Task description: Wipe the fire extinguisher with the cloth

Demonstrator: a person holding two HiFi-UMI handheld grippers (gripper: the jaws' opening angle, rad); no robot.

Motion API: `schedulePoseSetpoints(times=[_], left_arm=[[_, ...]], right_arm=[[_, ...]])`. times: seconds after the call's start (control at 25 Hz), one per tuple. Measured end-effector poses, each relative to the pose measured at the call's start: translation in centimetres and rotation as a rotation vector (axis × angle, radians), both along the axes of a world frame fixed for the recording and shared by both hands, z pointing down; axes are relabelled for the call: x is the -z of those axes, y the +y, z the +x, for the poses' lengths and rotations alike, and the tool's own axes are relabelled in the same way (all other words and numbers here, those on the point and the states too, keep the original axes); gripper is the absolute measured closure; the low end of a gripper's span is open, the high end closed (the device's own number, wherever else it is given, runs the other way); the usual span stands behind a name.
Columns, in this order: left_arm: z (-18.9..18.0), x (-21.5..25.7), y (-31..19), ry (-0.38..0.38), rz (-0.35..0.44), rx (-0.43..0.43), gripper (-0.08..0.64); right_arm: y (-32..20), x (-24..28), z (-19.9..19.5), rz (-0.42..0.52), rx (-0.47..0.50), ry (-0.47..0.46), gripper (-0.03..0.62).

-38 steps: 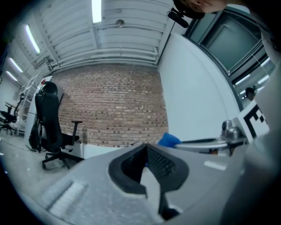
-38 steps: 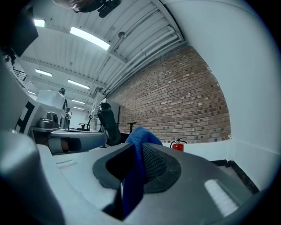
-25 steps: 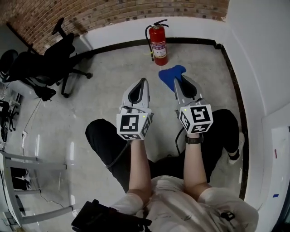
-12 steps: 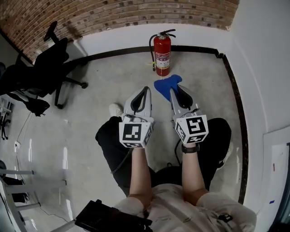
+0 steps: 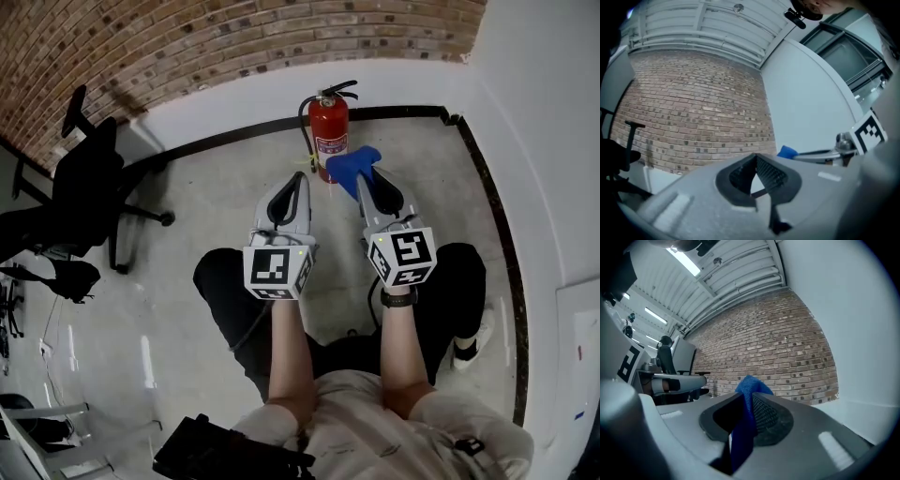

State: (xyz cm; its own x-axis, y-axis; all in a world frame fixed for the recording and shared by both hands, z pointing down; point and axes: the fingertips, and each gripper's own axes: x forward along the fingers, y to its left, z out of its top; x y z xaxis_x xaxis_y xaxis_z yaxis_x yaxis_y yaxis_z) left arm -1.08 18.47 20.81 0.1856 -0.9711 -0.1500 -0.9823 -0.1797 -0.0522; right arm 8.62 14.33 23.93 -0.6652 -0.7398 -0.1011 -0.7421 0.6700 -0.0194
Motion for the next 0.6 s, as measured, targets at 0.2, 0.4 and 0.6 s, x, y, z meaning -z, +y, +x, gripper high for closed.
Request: schedulePoseSetpoints(times=[0.2, 0.4, 0.6], left_arm=[[-2.8, 0.8, -4.6, 0.000, 0.027, -0.041, 0.560], [-4.6, 1.9, -8.3, -0.015, 0.050, -0.082, 0.560], [-5.6, 1.0, -10.9, 0.011, 0.052, -0.119, 0.560]], right_arm=[[-3.9, 1.4, -2.5, 0.047, -0.028, 0.004, 0.531], [-7.1, 2.6, -4.1, 0.082, -0.072, 0.014, 0.531], [-9.3, 1.8, -5.1, 0.075, -0.098, 0.040, 0.531]])
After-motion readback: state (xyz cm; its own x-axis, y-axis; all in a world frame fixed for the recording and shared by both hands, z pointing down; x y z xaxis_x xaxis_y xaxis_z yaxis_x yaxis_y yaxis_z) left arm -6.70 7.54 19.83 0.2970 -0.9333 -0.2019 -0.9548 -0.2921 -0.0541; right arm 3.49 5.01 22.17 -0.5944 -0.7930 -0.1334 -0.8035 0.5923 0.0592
